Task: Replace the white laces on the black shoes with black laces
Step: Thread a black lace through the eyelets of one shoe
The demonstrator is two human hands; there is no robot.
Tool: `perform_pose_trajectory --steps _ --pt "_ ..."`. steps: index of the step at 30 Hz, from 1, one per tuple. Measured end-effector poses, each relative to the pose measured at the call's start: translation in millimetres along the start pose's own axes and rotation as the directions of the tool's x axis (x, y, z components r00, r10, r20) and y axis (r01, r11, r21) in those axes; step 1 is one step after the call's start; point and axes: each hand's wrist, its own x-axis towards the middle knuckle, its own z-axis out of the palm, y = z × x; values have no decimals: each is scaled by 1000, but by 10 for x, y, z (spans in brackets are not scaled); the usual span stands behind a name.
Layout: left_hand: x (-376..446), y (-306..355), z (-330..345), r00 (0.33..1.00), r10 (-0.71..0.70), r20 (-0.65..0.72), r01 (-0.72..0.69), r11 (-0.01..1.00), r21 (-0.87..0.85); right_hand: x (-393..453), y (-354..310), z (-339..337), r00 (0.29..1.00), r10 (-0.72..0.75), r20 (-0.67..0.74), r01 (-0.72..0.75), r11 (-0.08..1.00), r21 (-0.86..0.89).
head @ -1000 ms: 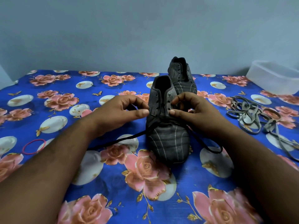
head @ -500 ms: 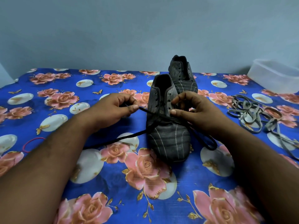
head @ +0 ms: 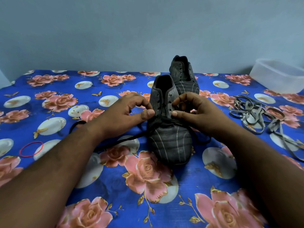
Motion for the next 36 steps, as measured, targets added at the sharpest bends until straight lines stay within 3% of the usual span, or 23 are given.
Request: perform_pose_trajectory --steps 5,9,11,15,17,19,22,24,26,29,34,36 --pt "-10 19 -20 999 -13 45 14 999 -31 0 -6 10 1000 10 -5 -10 1000 -6" --pt "-17 -70 -130 998 -53 -44 56 997 61 -12 -20 0 1000 19 -5 -19 1000 -6" --pt "-29 -216 -226 981 -152 -119 171 971 169 -11 -30 -4 1000 30 3 -30 1000 6" --pt "-49 -418 -355 868 -403 -291 490 792 366 -7 -40 -4 999 45 16 -45 998 38" --pt "-45 -421 -339 839 -427 -337 537 747 392 -7 -36 -7 999 45 20 -46 998 34" --pt "-37 -376 -280 874 -365 -321 472 795 381 -7 -24 -13 999 43 23 -44 999 28" --pt "-10 -208 -164 978 -161 -134 186 961 206 -1 -12 -15 999 45 30 -46 998 30" --pt "11 -91 -61 1000 -25 -17 26 994 103 3 -11 -12 999 43 30 -44 998 33" --pt "35 -41 2 998 61 16 -62 993 96 3 -13 -10 999 40 30 -41 999 29" --pt "30 -75 -4 996 90 18 -91 991 96 4 -16 -5 999 36 29 -36 999 16" --pt "-8 -68 -47 999 -31 14 32 999 -42 0 -27 -15 999 43 29 -43 999 14" --pt "-20 -8 -19 1000 -3 4 3 1000 -31 -4 -38 -16 999 39 31 -39 999 12"
